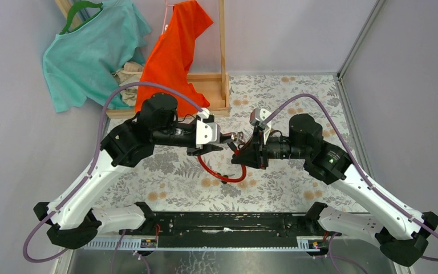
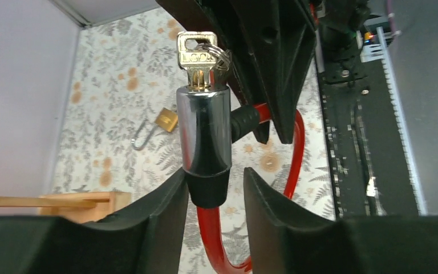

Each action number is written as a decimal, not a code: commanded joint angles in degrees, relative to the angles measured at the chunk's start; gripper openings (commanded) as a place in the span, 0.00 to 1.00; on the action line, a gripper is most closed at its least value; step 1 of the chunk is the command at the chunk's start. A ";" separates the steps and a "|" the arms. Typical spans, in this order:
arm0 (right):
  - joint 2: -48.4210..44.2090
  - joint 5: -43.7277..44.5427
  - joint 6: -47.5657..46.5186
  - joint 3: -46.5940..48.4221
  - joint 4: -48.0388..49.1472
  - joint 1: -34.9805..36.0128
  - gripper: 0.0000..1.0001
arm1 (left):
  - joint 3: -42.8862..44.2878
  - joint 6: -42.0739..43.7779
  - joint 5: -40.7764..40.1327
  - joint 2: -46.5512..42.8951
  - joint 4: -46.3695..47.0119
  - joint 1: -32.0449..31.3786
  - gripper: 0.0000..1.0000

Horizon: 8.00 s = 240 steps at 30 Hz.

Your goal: Unlock with the key

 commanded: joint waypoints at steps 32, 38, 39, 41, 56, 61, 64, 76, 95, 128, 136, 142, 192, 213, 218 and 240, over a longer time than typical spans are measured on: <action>-0.54 -0.77 0.47 4.89 -1.64 1.26 0.58 | 4.82 0.73 9.24 4.28 -9.88 1.46 0.01; -2.88 1.62 1.89 8.28 -5.97 1.23 0.78 | 3.60 5.32 7.11 3.78 -13.28 2.24 0.00; -3.03 1.75 2.00 8.97 -6.57 1.23 0.78 | 3.58 5.62 6.87 3.85 -13.89 2.28 0.00; -2.83 2.32 2.89 10.91 -7.47 1.22 0.75 | 3.93 7.67 6.32 4.52 -16.12 2.25 0.00; 10.18 5.52 9.12 22.44 -16.35 1.18 0.53 | 1.42 12.71 1.35 3.01 -15.71 2.22 0.00; 8.12 8.07 10.00 19.12 -13.93 1.18 0.66 | -0.84 8.13 1.34 2.74 -13.87 2.30 0.00; 5.89 14.50 10.11 17.57 -13.26 1.14 0.76 | -4.52 2.83 0.33 2.28 -11.95 2.50 0.00; -0.16 31.36 11.10 10.69 -11.71 0.39 0.93 | -12.18 -1.21 -7.06 8.20 -9.12 12.83 0.00; 5.29 27.12 14.09 -15.36 3.01 -0.36 0.84 | -10.67 3.55 -17.89 26.78 -0.08 15.85 0.02; 35.36 39.34 9.27 -16.92 18.60 13.31 0.71 | -5.52 1.45 -26.16 35.42 4.83 20.02 0.83; 38.77 41.33 8.81 -15.24 19.22 13.44 0.64 | -0.18 -0.77 -23.14 29.83 -0.63 21.79 1.00; 40.61 41.29 8.54 -13.79 18.38 13.45 0.46 | 0.36 -3.21 -20.46 26.32 -3.51 23.38 1.00; 46.89 37.27 -5.82 -5.74 17.69 13.45 0.49 | -12.85 -0.27 -4.49 13.57 -2.01 37.70 1.00; 38.98 32.60 -1.08 -10.13 20.98 10.47 0.00 | -13.29 3.92 4.67 16.69 -9.75 37.84 0.98; 32.45 18.02 2.92 -13.80 24.03 4.64 0.00 | -14.70 14.15 14.15 15.68 -16.83 37.89 0.98; 22.02 -22.32 -1.05 2.42 0.16 3.19 0.00 | -11.66 31.67 28.14 11.02 -37.32 27.01 0.85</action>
